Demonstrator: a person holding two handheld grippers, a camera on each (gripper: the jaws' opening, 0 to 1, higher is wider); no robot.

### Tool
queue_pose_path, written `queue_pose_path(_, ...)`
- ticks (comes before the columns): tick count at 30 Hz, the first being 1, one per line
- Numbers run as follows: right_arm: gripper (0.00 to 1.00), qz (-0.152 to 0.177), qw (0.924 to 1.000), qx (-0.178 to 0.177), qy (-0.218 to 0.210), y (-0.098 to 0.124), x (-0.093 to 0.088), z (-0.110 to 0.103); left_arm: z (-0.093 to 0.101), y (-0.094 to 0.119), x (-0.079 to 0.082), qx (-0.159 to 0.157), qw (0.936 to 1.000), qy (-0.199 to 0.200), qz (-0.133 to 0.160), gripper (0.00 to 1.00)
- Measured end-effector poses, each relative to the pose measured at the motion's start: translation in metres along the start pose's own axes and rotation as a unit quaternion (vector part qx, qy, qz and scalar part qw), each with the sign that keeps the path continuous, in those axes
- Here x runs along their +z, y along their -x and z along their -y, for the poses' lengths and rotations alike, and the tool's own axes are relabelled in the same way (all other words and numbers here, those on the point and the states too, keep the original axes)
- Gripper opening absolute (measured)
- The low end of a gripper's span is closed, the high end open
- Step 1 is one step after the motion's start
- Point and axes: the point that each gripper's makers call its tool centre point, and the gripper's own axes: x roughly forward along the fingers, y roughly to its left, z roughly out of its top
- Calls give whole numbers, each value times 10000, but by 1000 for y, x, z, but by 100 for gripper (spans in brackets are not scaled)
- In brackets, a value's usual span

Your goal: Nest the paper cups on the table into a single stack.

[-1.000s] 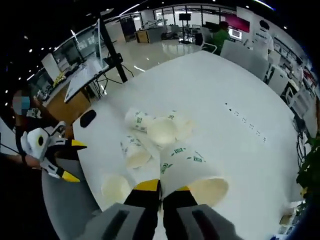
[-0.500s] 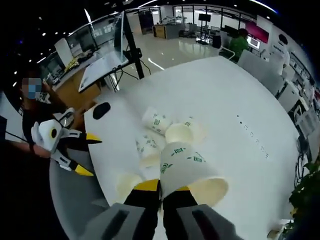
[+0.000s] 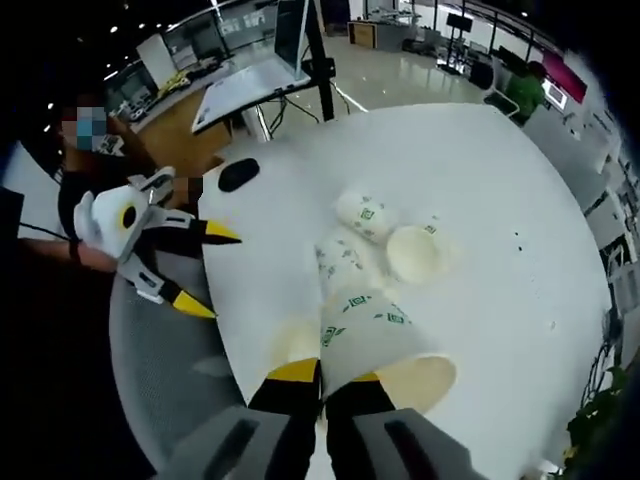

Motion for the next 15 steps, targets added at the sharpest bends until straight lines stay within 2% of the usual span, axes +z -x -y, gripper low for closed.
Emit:
queue_pose_path(1, 0, -61, 10000, 45, 11, -5, -3, 3, 0, 0, 0, -2, 10000, 5, 2, 58)
queue_pose_path(7, 0, -436, 9985, 175, 277, -17, -14, -17, 0, 0, 0, 1, 10000, 4, -1, 58)
queue_pose_path(11, 0, -541, 9976, 289, 320, -20, -19, -29, -1, -1, 0, 6, 10000, 8, 0, 58)
queue_pose_path(15, 0, -686, 9964, 325, 388, -23, -24, -29, -2, -2, -1, 5, 10000, 13, 3, 58)
